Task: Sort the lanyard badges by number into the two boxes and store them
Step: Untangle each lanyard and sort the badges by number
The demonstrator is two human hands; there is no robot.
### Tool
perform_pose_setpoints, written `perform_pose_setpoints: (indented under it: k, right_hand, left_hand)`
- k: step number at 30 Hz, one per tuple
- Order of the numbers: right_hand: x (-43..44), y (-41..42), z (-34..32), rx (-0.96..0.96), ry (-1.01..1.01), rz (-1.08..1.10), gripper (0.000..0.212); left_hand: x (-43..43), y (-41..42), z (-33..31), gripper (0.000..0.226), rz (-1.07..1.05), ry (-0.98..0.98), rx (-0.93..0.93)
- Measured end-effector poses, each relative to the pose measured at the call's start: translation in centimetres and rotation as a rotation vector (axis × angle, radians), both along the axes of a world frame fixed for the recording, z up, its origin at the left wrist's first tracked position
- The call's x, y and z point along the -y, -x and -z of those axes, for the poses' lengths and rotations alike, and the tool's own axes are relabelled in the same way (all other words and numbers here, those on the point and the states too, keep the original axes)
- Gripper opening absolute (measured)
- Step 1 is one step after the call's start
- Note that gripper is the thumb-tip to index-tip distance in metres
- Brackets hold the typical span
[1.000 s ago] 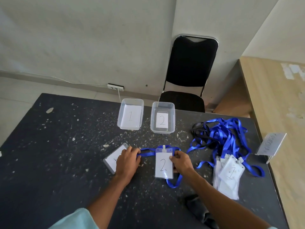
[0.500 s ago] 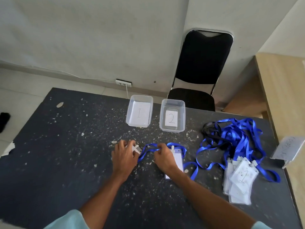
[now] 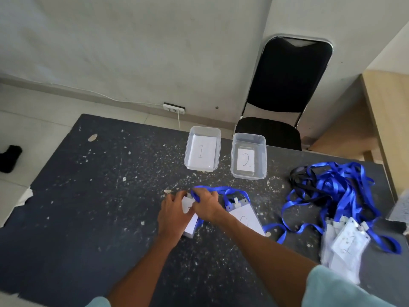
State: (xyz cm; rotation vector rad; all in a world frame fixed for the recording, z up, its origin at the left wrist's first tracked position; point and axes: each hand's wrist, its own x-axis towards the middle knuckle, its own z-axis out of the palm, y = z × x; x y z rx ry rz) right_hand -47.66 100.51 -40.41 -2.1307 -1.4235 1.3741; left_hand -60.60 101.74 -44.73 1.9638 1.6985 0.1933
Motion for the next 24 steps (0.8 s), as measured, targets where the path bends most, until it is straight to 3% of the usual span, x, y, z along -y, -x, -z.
perform_pose_setpoints:
  k: [5, 8, 10, 13, 15, 18, 24]
  right_hand:
    - [-0.7, 1.8, -0.2, -0.068, -0.053, 0.018, 0.051]
    - [0.7, 0.7, -0.5, -0.068, -0.19, 0.227, 0.036]
    - [2.4, -0.6, -0.3, 0.049, -0.293, 0.33, 0.028]
    - [5.7, -2.7, 0.7, 0.386, -0.431, 0.419, 0.022]
    - [8.2, -3.8, 1.0, 0.595, -0.288, 0.431, 0.038]
    - [11.3, -4.5, 1.4, 0.666, 0.087, 0.302, 0.077]
    - [12.1, -2.9, 1.7, 0.604, 0.083, 0.41, 0.092]
  left_hand:
    - [-0.6, 1.2, 0.1, 0.058, -0.008, -0.001, 0.083]
    - [-0.7, 1.3, -0.6, 0.068, 0.055, 0.041, 0.012]
    - [-0.6, 1.4, -0.9, 0.063, 0.145, 0.021, -0.065]
    - [-0.7, 1.2, -1.4, 0.053, 0.17, 0.006, -0.075]
    - [-1.0, 0.7, -1.6, 0.053, 0.178, -0.008, -0.112]
    - [-1.3, -0.1, -1.9, 0.054, 0.179, -0.019, -0.14]
    - [-0.5, -0.8, -2.3, 0.062, 0.159, -0.093, -0.167]
